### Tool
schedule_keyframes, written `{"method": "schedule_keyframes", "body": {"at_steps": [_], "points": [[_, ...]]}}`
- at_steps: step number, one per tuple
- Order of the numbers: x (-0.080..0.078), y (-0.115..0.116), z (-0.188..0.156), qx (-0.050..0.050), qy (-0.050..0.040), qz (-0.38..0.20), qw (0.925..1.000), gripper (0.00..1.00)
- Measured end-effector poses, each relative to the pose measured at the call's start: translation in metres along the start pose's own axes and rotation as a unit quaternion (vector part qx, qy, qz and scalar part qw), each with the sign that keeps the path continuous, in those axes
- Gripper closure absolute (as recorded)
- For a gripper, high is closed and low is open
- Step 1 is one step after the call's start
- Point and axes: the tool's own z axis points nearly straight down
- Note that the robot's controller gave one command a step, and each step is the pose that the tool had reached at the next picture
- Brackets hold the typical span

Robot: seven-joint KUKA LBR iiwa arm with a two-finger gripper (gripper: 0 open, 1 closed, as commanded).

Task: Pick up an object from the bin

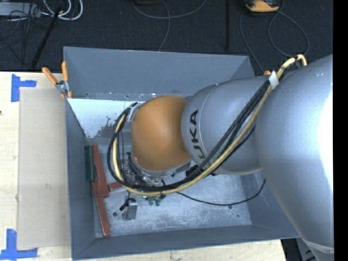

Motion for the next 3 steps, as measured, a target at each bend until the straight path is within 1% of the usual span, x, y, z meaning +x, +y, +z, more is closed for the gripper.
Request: {"method": "schedule_keyframes", "body": {"at_steps": [1, 2, 3], "points": [[-0.058, -0.040, 0.071, 0.001, -0.0032, 0.005, 1.0000, 0.00], [-0.058, -0.036, 0.067, -0.001, -0.0039, 0.004, 1.0000, 1.00], [-0.049, -0.031, -0.078, -0.002, -0.0085, -0.030, 0.9995, 1.00]]}}
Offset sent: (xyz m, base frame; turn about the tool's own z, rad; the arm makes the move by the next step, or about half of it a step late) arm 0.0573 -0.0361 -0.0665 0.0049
